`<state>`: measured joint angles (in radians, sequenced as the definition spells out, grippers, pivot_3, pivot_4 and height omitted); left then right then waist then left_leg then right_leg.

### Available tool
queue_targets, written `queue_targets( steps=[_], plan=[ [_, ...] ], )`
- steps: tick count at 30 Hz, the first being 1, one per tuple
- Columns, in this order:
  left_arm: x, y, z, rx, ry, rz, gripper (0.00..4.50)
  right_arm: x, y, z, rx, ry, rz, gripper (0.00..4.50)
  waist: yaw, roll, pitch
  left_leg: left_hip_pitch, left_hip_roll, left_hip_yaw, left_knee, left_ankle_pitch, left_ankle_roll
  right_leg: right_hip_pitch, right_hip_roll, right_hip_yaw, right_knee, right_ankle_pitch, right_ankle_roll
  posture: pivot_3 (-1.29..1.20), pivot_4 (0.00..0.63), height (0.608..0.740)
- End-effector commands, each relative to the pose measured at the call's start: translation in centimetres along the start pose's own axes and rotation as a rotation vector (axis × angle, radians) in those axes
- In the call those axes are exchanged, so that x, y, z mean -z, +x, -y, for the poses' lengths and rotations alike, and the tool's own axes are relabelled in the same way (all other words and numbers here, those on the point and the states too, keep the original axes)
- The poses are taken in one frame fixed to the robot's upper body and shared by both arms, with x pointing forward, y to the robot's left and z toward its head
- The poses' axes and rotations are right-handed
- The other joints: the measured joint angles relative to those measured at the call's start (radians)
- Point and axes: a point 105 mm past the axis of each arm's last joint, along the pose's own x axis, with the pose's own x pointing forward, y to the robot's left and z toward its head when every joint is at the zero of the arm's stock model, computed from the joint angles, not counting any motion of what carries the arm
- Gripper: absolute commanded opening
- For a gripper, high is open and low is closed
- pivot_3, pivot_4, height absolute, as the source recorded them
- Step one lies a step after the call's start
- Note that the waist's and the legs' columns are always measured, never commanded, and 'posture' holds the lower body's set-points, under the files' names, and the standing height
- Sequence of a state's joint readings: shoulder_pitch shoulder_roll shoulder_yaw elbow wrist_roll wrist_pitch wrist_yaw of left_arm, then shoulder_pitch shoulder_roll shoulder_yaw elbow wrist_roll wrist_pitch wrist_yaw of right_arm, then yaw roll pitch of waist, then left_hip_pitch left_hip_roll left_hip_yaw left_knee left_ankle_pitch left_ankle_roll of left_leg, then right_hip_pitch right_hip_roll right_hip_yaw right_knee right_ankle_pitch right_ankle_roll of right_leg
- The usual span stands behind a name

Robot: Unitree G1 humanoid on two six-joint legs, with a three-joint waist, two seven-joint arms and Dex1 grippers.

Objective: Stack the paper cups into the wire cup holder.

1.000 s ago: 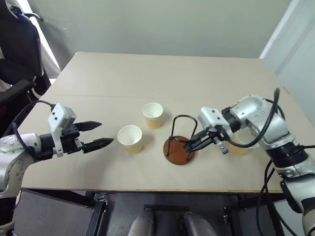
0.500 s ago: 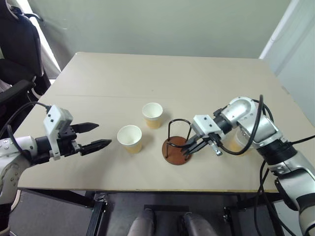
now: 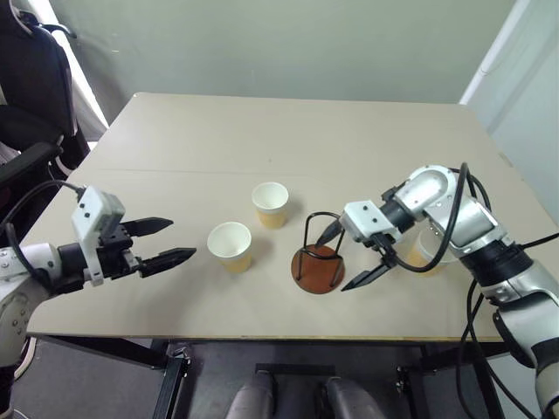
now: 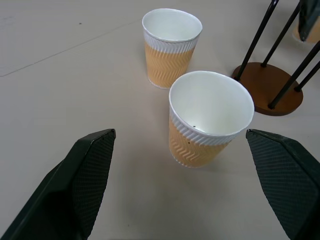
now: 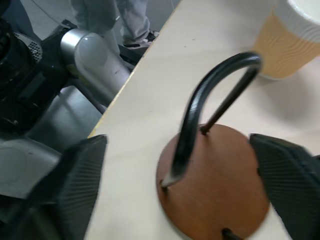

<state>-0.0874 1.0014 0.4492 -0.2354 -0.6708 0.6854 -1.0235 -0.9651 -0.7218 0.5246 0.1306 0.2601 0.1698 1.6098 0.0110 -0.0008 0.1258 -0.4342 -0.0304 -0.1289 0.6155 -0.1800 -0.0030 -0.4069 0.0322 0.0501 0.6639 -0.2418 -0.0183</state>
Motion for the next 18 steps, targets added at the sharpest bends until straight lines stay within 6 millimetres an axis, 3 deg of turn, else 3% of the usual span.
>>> queue_targets(
  steps=[1,5,9,13,15,18],
  plan=[
    [-2.0,-0.6,-0.4,0.012,0.071,0.025,4.5,-3.3,-4.4,1.0,0.13,-0.09,0.036,4.48,0.003,0.0,0.0,-0.001,0.0,0.0,0.0,0.0,0.0,-0.001,0.0,0.0,0.0,0.0,0.0,0.0,0.15,0.74],
    [-3.8,-0.6,-0.3,0.077,0.132,0.034,4.5,-5.5,-8.7,0.7,0.255,-0.09,0.055,4.48,0.009,0.0,0.0,-0.001,0.0,0.0,0.0,0.0,-0.001,0.0,0.0,0.0,-0.001,0.0,-0.001,0.0,0.15,0.74],
    [-5.9,-0.5,0.2,0.145,0.236,0.041,4.5,-5.3,-12.2,-0.9,0.377,-0.024,-0.026,4.48,0.016,-0.001,0.0,-0.001,0.0,0.0,-0.001,-0.001,-0.004,-0.001,0.0,0.0,-0.001,0.0,-0.001,0.0,0.15,0.74],
    [-8.3,0.6,3.9,0.351,0.354,0.055,4.5,-0.6,-14.2,-4.9,0.472,0.203,-0.241,4.48,0.025,-0.003,-0.001,-0.001,0.0,0.0,-0.001,-0.003,-0.007,0.0,0.0,0.0,-0.002,0.0,-0.001,0.0,0.15,0.74],
    [-8.8,1.1,5.8,0.443,0.393,0.063,4.5,2.3,-14.3,-6.5,0.503,0.306,-0.349,4.48,0.027,-0.003,0.0,-0.002,0.0,0.0,-0.001,-0.008,-0.014,0.001,0.0,0.0,-0.003,0.0,-0.001,0.0,0.15,0.74],
    [-9.0,1.2,7.6,0.541,0.417,0.071,4.5,5.2,-13.8,-7.6,0.53,0.383,-0.446,4.48,0.012,-0.002,0.0,0.0,0.0,0.003,0.001,-0.007,-0.014,0.001,0.0,0.002,-0.001,0.0,0.002,0.0,0.15,0.74]
  ],
)
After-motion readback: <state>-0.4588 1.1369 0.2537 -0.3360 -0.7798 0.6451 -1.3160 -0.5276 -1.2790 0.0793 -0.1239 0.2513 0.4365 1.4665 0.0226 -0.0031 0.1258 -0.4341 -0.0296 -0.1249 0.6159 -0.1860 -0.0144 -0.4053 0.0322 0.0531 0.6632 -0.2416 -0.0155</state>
